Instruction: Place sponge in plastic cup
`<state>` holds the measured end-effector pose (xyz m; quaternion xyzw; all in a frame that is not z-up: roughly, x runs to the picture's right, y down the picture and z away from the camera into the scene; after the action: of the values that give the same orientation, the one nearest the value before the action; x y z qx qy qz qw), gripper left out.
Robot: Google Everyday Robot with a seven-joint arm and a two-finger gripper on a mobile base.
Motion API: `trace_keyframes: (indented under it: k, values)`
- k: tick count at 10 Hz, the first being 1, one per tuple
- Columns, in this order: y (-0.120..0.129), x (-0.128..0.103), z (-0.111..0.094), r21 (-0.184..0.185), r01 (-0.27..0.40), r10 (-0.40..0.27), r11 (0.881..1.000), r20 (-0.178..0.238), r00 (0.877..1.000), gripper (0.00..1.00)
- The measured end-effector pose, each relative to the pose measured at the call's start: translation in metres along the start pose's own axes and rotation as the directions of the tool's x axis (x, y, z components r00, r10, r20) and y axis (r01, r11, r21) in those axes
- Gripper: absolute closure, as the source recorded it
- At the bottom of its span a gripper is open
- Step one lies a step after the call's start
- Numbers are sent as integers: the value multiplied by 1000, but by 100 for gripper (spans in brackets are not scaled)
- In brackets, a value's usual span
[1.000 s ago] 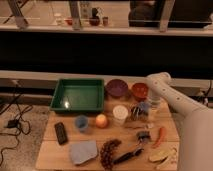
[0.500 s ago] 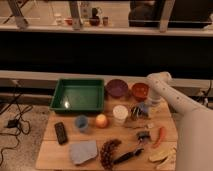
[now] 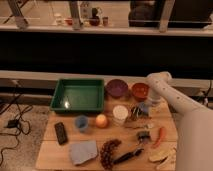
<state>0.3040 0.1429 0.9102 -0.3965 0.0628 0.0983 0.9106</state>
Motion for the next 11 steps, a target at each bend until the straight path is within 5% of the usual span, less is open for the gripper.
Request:
trace_keyframes:
  k: [11]
  values:
    - [2,0,-2,9,-4,4,1000,1,1000,92]
